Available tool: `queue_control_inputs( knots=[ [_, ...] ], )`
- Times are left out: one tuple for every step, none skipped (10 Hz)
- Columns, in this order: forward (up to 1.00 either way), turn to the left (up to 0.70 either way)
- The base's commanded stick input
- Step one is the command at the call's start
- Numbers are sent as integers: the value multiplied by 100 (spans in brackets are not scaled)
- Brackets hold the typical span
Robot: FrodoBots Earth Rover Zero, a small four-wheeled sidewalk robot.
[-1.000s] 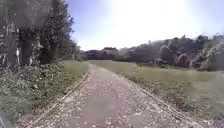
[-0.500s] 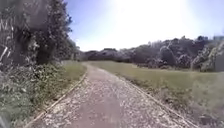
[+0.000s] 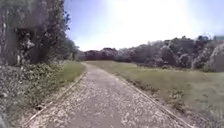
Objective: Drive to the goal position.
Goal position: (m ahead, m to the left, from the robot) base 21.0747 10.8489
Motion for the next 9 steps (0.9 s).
queue_control_inputs(
  knots=[
    [85, 0],
    [85, 0],
    [85, 0],
    [85, 0],
    [85, 0],
    [85, 0],
    [85, 0],
    [85, 0],
    [85, 0]
  ],
)
